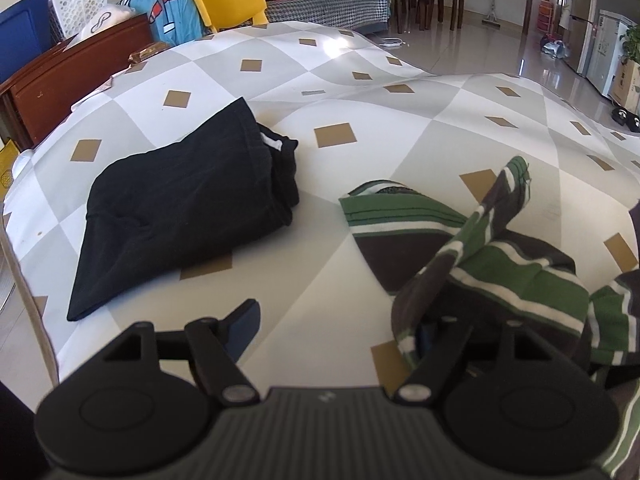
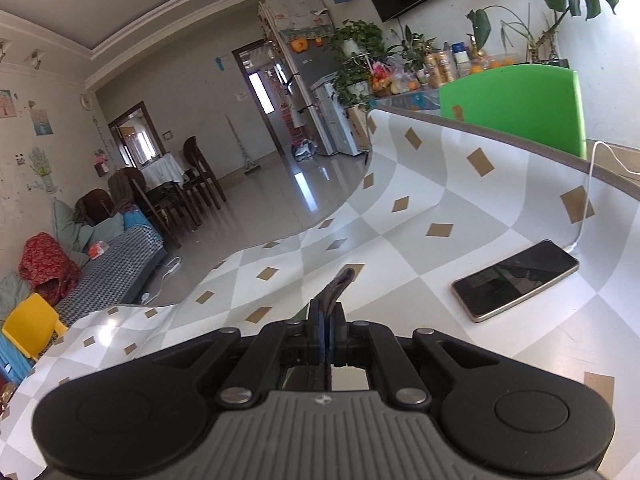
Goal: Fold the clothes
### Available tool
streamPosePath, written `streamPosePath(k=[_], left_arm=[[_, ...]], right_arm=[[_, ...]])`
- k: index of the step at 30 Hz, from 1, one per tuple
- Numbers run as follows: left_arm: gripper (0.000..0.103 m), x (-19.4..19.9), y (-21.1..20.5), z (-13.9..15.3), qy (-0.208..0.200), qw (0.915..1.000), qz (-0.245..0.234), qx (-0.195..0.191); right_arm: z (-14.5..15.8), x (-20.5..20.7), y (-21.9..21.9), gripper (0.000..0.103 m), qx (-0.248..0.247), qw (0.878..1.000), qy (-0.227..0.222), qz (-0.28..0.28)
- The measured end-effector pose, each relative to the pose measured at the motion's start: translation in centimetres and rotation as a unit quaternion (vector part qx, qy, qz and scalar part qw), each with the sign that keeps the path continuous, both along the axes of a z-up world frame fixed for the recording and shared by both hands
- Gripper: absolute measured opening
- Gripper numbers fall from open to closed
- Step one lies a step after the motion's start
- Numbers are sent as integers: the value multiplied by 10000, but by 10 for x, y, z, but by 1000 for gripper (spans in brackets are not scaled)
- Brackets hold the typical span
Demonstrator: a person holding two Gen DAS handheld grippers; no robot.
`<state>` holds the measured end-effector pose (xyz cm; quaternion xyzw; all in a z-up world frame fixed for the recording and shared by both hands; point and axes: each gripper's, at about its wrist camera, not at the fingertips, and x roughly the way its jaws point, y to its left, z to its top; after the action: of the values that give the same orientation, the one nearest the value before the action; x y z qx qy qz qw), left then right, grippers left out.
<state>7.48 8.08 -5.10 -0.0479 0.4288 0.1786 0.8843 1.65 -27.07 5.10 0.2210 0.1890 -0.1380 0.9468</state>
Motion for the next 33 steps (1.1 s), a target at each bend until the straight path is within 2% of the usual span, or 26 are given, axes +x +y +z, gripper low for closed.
streamPosePath(k=[3,6,9,11,20,27,33], left_arm=[[78,-2,1,3,-49,10000,25,68],[77,-4,2,7,-110,9999,14,-44],[78,-7,1,15,-233,9997,24,-106],[79,-9,1,21,-328,9993,26,-192],[84,-8,-9,31,-539,9963,-315,-589],[85,-3,-14,22,-390,9949,-417,-830],[85,4,-17,17,-359,9950,-433,-830]], right_arm=[[-2,-2,-3,4,-111,9998,125,-144],[-5,-2,-3,5,-207,9992,279,-219],[-7,-3,-7,20,-205,9985,346,-370],[-9,-4,-7,22,-182,9985,332,-395],[-18,7,11,26,-146,9985,445,267],[-32,16,26,33,-21,9945,641,832],[-45,25,36,39,116,9898,779,1191]])
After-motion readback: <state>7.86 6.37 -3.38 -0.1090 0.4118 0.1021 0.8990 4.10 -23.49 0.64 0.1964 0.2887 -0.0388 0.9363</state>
